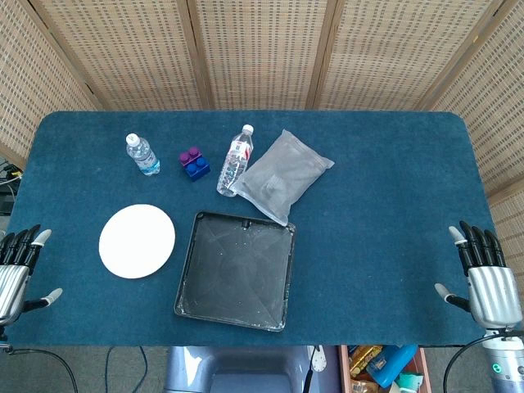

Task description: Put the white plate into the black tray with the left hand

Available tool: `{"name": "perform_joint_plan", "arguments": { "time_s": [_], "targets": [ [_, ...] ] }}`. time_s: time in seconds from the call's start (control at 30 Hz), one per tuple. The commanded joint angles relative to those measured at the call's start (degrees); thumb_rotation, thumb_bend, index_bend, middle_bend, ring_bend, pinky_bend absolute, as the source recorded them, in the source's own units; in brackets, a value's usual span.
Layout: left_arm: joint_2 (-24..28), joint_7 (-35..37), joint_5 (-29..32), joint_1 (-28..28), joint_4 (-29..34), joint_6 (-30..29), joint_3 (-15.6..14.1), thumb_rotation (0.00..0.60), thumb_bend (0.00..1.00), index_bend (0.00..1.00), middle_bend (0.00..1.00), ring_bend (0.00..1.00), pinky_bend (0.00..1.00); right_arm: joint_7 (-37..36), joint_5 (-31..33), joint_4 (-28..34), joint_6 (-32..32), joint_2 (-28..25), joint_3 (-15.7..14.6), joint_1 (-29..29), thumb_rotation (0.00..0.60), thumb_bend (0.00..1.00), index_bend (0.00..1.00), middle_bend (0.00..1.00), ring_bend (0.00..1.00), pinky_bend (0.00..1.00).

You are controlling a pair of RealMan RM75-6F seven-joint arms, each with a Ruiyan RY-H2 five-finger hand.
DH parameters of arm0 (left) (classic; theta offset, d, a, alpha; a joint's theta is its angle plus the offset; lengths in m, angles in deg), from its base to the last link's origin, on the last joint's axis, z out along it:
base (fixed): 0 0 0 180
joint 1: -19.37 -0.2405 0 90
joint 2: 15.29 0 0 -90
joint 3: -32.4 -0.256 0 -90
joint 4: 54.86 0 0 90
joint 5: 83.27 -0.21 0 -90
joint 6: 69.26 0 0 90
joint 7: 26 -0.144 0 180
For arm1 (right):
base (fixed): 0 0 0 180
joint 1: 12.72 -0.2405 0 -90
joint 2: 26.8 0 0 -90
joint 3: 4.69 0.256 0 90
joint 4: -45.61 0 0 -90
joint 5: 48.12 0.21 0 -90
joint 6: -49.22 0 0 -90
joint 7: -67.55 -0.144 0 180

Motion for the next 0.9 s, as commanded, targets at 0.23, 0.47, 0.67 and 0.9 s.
{"name": "perform_joint_plan", "arguments": {
  "time_s": [0.23, 0.47, 0.67, 0.9],
  "targets": [
    [-0.8, -0.7, -0.4, 0.2, -0.7, 0.3, -0.1, 0.6, 0.0, 0.0, 0.0, 0.0, 0.0, -0.2, -0.2, 0.0, 0.5, 0.1, 0.1, 0.1, 0.6, 0.0, 0.01, 0.0, 0.0, 0.0],
    [-9.5, 11.9, -8.4, 5.0, -15.8, 4.1, -2.4, 0.6, 0.0, 0.0, 0.0, 0.0, 0.0, -0.4, 0.0, 0.3, 0.4, 0.0, 0.3, 0.1, 0.6, 0.0, 0.01, 0.0, 0.0, 0.0],
    [-17.6, 18.3, -9.8, 7.4, -27.6, 6.4, -3.2, 0.6, 0.0, 0.0, 0.0, 0.0, 0.0, -0.6, 0.6, 0.3, -0.1, -0.1, 0.5, 0.0, 0.6, 0.0, 0.01, 0.0, 0.0, 0.0],
    [-22.5, 19.0, -8.1, 8.5, -30.9, 8.2, -2.7, 0.6, 0.04, 0.24, 0.0, 0.0, 0.0, -0.8, 1.1, -0.2, -1.4, 0.1, 0.5, -0.4, 0.6, 0.0, 0.01, 0.0, 0.0, 0.0]
  ]
}}
